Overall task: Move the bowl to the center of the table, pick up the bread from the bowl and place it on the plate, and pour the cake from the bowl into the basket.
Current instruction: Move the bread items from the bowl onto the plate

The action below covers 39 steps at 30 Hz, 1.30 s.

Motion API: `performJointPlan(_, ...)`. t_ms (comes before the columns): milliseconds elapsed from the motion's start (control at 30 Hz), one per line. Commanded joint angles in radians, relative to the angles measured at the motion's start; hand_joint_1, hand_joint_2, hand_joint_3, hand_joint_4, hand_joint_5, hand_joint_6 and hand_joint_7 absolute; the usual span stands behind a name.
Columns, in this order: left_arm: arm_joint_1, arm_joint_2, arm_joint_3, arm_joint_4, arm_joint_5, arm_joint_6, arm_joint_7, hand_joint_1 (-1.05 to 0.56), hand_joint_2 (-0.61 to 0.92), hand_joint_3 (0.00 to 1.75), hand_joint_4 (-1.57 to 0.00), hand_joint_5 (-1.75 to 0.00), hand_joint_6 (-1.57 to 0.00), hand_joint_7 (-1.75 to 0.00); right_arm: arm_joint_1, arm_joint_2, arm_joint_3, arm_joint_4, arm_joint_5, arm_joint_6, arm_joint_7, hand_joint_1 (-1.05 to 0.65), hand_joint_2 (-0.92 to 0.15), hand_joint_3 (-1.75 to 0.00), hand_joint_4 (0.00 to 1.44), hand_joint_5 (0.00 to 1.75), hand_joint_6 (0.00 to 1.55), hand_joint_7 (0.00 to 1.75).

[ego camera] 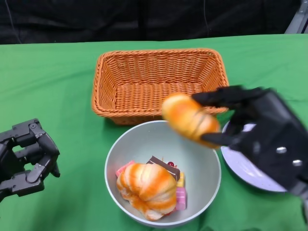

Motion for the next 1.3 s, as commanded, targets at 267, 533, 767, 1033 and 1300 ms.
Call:
performJointPlan(267,-0.008,0.015,0.009,0.013,-0.005,-0.016,-0.006,-0.09,0.59,0.97,-0.73,-1.65,-0.74,-1.38,0.142,-0.077,-0.113,-0.005,0.119,-0.113,-0.076,-0.2,-0.92,-0.09,0.79,1.36,1.16,0.21)
performJointPlan(533,-0.015,0.02,0.016,0.027,-0.006,-0.015,-0.002,-0.09,0.59,0.97,-0.73,-1.66,-0.74,-1.39,0.239,-0.131,-0.209,0.081,0.141,-0.282,-0.182,-0.16,-0.92,-0.08,0.82,1.39,0.95,0.61)
performJointPlan(767,-0.021,0.028,0.021,0.039,-0.004,-0.018,-0.004,-0.07,0.61,0.97,-0.72,-1.65,-0.73,-1.4,0.282,-0.17,-0.225,0.203,0.089,-0.434,-0.31,-0.16,-0.92,-0.04,0.75,1.7,0.88,0.76)
performJointPlan(1033,-0.028,0.032,0.027,0.052,-0.008,-0.018,-0.015,-0.07,0.61,0.98,-0.71,-1.65,-0.72,-1.41,0.291,-0.194,-0.213,0.377,0.03,-0.597,-0.455,-0.14,-0.92,-0.03,0.73,1.7,0.87,0.73)
performJointPlan(1300,-0.027,0.031,0.029,0.047,-0.014,-0.008,-0.018,-0.07,0.61,0.98,-0.71,-1.66,-0.71,-1.42,0.261,-0.192,-0.191,0.543,-0.031,-0.716,-0.602,-0.14,-0.91,0.0,0.77,1.64,0.94,0.57)
